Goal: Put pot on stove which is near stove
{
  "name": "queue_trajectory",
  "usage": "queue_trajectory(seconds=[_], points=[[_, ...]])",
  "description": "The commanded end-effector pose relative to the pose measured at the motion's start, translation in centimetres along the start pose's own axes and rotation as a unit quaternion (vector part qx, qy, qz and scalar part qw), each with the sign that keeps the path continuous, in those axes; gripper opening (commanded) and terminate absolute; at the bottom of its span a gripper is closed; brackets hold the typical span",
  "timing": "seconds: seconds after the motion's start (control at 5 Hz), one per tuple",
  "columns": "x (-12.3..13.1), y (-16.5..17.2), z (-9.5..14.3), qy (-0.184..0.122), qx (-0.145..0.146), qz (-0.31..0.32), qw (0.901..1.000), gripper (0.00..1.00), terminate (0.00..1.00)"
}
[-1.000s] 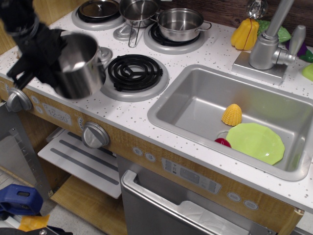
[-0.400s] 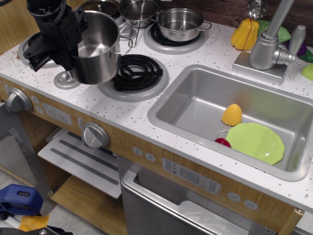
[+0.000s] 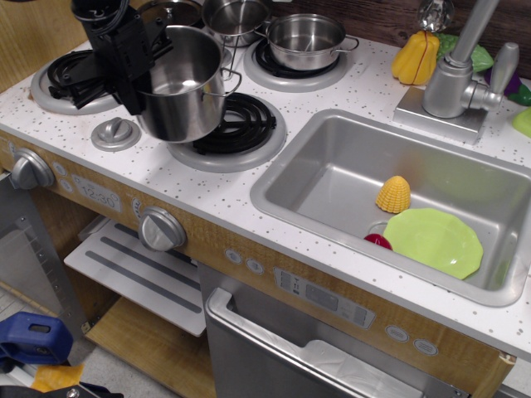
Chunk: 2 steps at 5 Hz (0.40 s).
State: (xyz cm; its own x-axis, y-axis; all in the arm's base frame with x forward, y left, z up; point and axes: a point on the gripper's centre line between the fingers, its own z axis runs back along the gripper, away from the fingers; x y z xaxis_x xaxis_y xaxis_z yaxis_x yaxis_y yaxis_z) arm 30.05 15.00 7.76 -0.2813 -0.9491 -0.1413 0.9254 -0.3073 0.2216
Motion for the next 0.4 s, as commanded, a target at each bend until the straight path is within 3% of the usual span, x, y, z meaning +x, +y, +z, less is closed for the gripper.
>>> queue_trajectory(seconds=[0.0, 0.2], points=[[-1.08, 2.06, 0.29, 0.013, 0.032, -0.018, 0.9992, 0.0, 0.0], [-0.41, 2.85, -0.5, 0.007, 0.048, -0.031, 0.9984, 0.0, 0.0]])
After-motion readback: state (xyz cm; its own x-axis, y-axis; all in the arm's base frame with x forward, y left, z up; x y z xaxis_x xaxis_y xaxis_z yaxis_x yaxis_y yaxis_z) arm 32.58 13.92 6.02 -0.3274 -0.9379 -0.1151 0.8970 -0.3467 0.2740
